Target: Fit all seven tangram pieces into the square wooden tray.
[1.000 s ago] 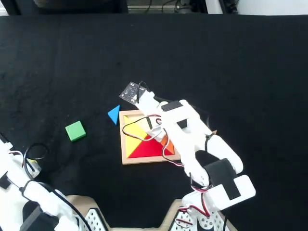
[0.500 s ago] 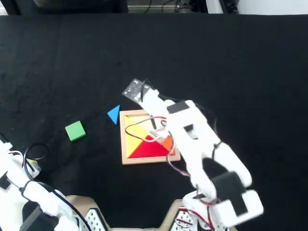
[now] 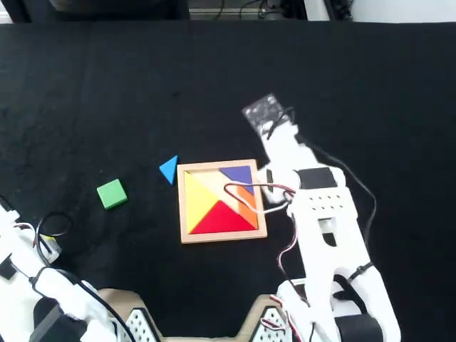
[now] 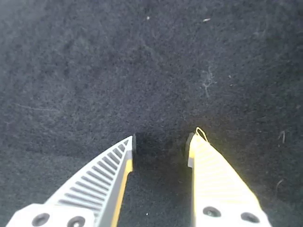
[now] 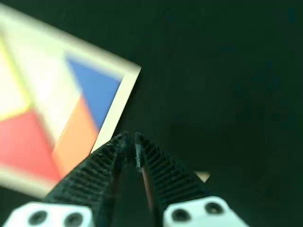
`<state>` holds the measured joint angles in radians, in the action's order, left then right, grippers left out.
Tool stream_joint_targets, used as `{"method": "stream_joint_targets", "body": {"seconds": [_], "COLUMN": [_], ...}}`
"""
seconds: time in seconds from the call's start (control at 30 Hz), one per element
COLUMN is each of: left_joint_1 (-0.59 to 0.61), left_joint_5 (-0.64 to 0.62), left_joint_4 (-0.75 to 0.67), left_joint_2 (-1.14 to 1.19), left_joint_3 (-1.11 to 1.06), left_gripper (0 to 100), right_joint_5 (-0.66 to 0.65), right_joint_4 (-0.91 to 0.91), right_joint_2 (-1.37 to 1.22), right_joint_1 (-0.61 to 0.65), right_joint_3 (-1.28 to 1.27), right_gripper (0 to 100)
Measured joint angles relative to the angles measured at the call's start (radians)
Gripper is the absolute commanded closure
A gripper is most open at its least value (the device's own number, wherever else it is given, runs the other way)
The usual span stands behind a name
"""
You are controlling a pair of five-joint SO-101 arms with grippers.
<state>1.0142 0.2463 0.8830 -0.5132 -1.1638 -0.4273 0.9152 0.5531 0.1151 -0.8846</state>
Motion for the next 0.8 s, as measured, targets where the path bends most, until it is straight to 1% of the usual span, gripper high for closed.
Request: {"method": "stream_joint_targets", "body": {"seconds": [0.07,0.13,0.27,0.33,0.43,0.63,0.8], "left_joint_1": [0.000,0.000,0.000,0.000,0.000,0.000,0.000], "left_joint_5": [0.000,0.000,0.000,0.000,0.000,0.000,-0.003], "left_joint_4": [0.000,0.000,0.000,0.000,0.000,-0.014,-0.021], "left_joint_2": [0.000,0.000,0.000,0.000,0.000,0.000,-0.006], "left_joint_3": [0.000,0.000,0.000,0.000,0.000,-0.008,-0.012], "left_gripper": [80,80,80,80,80,80,80], "right_joint_5": [0.011,0.046,0.091,0.084,-0.046,-0.338,-0.615], "right_joint_4": [0.109,0.170,0.195,0.173,0.083,-0.186,-0.427], "right_joint_2": [0.000,0.002,0.002,0.002,0.002,0.002,0.002], "right_joint_1": [0.000,-0.011,-0.060,-0.107,-0.184,-0.324,-0.328], "right_joint_3": [0.011,0.041,0.055,0.051,-0.021,-0.219,-0.359], "right_gripper": [98.6,98.6,98.4,95.3,88.5,87.6,87.6]}}
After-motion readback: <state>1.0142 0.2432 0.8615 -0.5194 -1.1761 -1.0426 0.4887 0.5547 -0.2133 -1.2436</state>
